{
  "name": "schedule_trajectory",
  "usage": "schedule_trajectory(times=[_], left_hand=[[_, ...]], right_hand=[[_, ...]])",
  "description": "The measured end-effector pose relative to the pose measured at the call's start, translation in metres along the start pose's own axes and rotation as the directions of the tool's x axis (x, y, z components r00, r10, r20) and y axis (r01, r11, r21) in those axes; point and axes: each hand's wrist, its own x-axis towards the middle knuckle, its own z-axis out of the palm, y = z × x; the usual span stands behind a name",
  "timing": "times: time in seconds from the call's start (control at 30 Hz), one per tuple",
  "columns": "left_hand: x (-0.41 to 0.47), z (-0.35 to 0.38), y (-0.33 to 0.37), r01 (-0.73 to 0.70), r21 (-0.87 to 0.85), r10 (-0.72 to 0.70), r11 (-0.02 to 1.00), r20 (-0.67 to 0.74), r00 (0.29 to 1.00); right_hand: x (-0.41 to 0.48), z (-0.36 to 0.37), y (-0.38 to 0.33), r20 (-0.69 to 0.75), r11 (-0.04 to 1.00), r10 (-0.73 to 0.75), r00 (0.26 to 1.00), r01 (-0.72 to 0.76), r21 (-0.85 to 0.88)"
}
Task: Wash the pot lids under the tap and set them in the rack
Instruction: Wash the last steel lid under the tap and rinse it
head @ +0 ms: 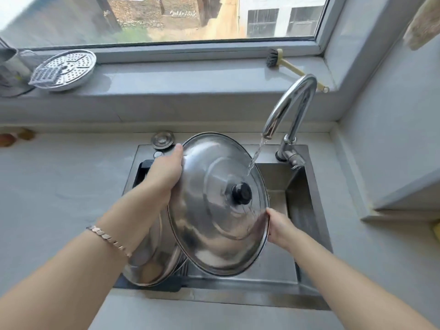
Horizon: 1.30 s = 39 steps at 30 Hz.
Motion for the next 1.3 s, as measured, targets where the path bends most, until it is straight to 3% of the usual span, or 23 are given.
schedule_trajectory(times=[0.1,0.17,0.27,0.33,0.43,0.5,0.6,0.7,0.8,0.9,0.97,1.03,1.17,1.3], left_hand=[[-0.004,-0.004,0.003,-0.109,-0.009,0.109,0.994,0.009,0.994],[-0.008,-0.006,0.0,-0.17,-0.009,0.17,0.985,0.008,0.985],[-0.01,-0.011,-0.013,-0.21,0.046,0.213,0.977,-0.086,0.973],[-0.006,-0.009,-0.022,-0.138,0.015,0.139,0.99,-0.124,0.982],[0.009,0.006,-0.038,0.068,-0.001,-0.068,0.998,-0.075,0.995],[0.014,0.021,-0.046,0.211,-0.056,-0.21,0.976,0.019,0.977],[0.015,0.041,-0.054,0.332,-0.172,-0.3,0.927,0.19,0.935],[0.01,0.058,-0.055,0.401,-0.179,-0.318,0.898,0.363,0.876],[0.034,0.079,-0.083,0.419,-0.166,-0.333,0.892,0.385,0.861],[0.017,0.073,-0.062,0.378,-0.27,-0.319,0.886,0.237,0.918],[0.002,0.063,-0.044,0.211,-0.245,-0.206,0.946,0.046,0.978],[-0.004,0.054,-0.034,0.048,-0.123,-0.056,0.991,-0.059,0.997],[-0.004,0.04,-0.024,-0.108,0.038,0.111,0.993,-0.117,0.987],[-0.011,0.03,-0.016,-0.198,0.12,0.216,0.973,-0.162,0.963]], right_hand=[[0.005,0.025,0.009,0.028,0.999,0.039,0.999,-0.038,-0.034],[0.012,0.029,0.007,-0.048,0.997,0.013,0.999,-0.017,-0.08],[0.008,0.014,-0.013,-0.207,0.948,-0.289,0.935,0.248,-0.2],[-0.011,-0.003,-0.039,-0.253,0.842,-0.519,0.816,0.437,-0.316],[-0.038,-0.029,-0.073,-0.215,0.661,-0.724,0.655,0.57,-0.488],[-0.052,-0.042,-0.089,-0.19,0.586,-0.775,0.603,0.574,-0.572],[-0.071,-0.057,-0.108,-0.168,0.513,-0.811,0.56,0.544,-0.664],[-0.078,-0.072,-0.124,-0.161,0.493,-0.803,0.574,0.486,-0.722],[-0.085,-0.083,-0.133,-0.151,0.485,-0.762,0.63,0.399,-0.778],[-0.077,-0.092,-0.122,-0.125,0.56,-0.635,0.762,0.342,-0.755],[-0.065,-0.094,-0.104,-0.104,0.678,-0.489,0.866,0.302,-0.67],[-0.05,-0.093,-0.085,-0.052,0.72,-0.386,0.921,0.265,-0.642],[-0.018,-0.076,-0.056,-0.023,0.707,-0.317,0.948,0.22,-0.672],[0.002,-0.05,-0.058,-0.103,0.725,-0.437,0.893,0.283,-0.628]])
